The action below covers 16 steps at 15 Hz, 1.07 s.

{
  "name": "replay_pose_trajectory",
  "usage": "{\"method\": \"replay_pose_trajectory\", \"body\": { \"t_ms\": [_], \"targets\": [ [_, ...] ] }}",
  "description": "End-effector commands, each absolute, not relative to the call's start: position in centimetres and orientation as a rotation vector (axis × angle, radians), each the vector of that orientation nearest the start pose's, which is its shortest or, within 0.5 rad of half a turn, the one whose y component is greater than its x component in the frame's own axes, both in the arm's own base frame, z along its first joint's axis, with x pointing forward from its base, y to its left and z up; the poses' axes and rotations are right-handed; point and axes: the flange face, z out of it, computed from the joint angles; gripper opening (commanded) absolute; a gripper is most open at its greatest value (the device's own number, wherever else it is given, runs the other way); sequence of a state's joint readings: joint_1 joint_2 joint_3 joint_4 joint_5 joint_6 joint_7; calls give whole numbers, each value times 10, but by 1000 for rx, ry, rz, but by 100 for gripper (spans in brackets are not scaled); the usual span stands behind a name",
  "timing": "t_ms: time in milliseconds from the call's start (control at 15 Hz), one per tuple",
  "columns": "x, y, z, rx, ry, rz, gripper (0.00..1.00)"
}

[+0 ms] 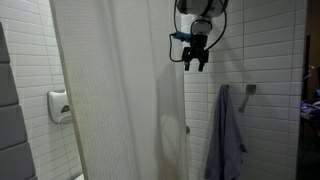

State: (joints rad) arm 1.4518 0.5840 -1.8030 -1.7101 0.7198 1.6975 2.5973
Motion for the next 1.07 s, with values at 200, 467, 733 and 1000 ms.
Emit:
{"method": "replay_pose_trajectory", "body": {
  "t_ms": [200, 467, 733, 1000],
  "targets": [
    [495, 40, 566, -91, 2874, 134, 100],
    [462, 21, 537, 129, 2844, 40, 100],
    [442, 6, 506, 299, 2854, -15, 100],
    [435, 11, 502, 312, 2876, -43, 100]
  ]
}}
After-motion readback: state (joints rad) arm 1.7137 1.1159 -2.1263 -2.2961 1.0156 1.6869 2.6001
